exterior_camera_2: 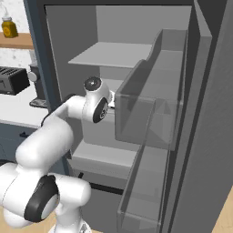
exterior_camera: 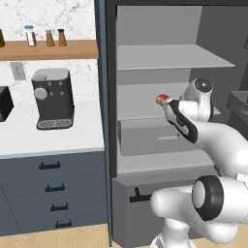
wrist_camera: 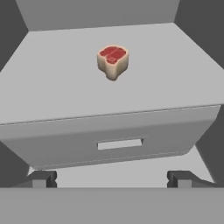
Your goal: Place one avocado and one steak in each tupperware on the nearby counter, to pack two identical lunches.
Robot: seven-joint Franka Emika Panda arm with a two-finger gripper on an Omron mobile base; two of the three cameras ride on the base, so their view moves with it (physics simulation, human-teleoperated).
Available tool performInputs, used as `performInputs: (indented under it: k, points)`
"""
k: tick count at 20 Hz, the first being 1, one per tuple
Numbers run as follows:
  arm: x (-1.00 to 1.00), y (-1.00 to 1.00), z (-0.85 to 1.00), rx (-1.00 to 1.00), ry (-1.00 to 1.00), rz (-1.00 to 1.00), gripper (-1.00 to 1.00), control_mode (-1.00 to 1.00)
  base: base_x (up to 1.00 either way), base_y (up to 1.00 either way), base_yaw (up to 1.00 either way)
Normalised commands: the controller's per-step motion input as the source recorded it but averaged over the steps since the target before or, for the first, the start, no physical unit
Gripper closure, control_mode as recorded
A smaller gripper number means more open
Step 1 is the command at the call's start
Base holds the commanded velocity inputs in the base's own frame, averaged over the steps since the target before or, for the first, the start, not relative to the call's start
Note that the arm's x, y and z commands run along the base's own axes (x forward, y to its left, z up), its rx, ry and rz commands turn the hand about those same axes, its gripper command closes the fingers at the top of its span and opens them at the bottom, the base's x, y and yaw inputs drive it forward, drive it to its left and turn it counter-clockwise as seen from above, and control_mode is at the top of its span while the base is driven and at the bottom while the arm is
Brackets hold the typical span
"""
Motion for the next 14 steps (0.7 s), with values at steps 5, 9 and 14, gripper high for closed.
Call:
performInputs:
  k: [5, 9, 14]
  points:
    - [0.45, 0.0, -0.02, 0.0, 0.0, 0.0, -1.0, -1.0, 0.0, 0.0, 0.0]
    - [0.58, -0.01, -0.04, 0.0, 0.0, 0.0, -1.0, -1.0, 0.0, 0.0, 0.0]
    - [0.33, -0.12, -0.05, 0.01, 0.01, 0.0, -1.0, -1.0, 0.0, 0.0, 0.0]
